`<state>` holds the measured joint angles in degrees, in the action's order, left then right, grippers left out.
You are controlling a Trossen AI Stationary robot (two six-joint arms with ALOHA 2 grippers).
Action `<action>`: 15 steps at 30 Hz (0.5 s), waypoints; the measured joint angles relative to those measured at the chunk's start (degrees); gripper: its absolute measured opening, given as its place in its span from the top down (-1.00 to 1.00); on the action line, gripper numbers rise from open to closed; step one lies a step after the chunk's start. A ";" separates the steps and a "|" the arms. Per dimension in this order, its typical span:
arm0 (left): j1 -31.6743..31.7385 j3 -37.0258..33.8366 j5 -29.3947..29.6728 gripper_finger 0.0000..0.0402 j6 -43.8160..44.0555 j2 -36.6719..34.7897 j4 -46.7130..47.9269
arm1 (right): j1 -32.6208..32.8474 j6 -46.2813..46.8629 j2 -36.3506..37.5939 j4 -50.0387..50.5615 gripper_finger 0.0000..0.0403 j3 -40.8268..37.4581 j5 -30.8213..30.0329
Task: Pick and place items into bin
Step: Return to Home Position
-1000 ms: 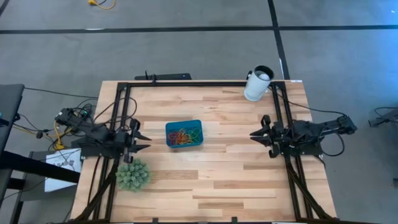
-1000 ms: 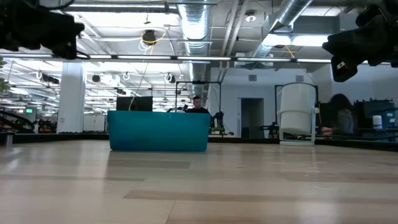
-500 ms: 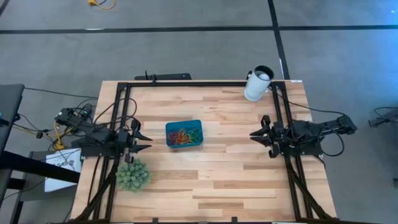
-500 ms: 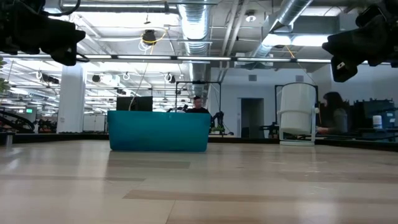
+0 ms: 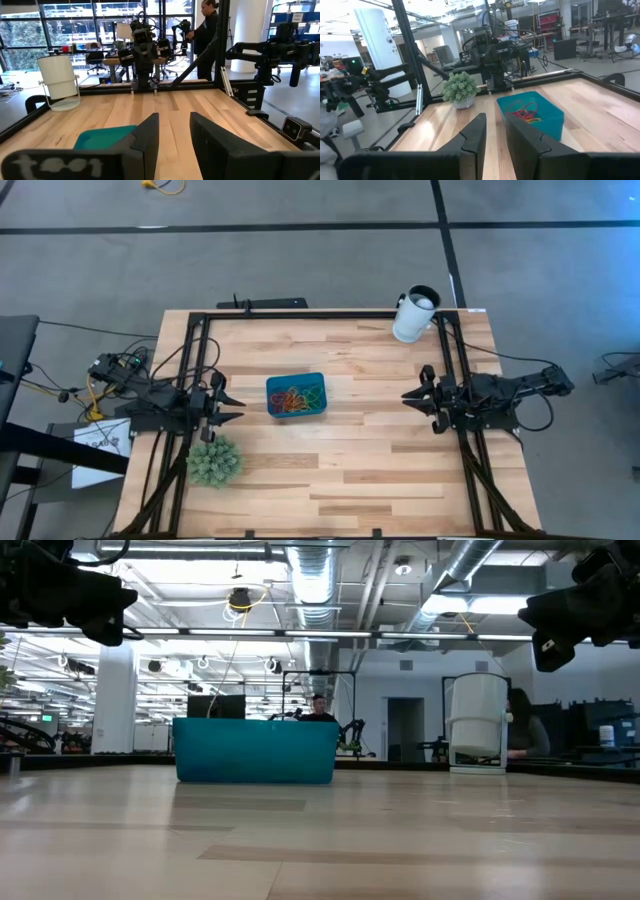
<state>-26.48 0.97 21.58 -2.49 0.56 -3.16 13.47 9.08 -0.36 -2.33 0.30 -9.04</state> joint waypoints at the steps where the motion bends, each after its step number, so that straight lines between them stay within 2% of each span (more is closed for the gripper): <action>1: 0.00 0.00 0.00 0.50 0.16 0.00 0.00 | 0.00 0.00 0.00 0.00 0.66 0.00 0.00; 15: 0.00 0.00 0.00 0.50 -0.20 0.00 0.02 | 0.00 0.00 0.00 0.00 0.66 -0.02 0.02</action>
<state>-26.48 0.97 21.58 -2.69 0.56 -3.14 13.47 9.08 -0.36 -2.33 0.27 -9.02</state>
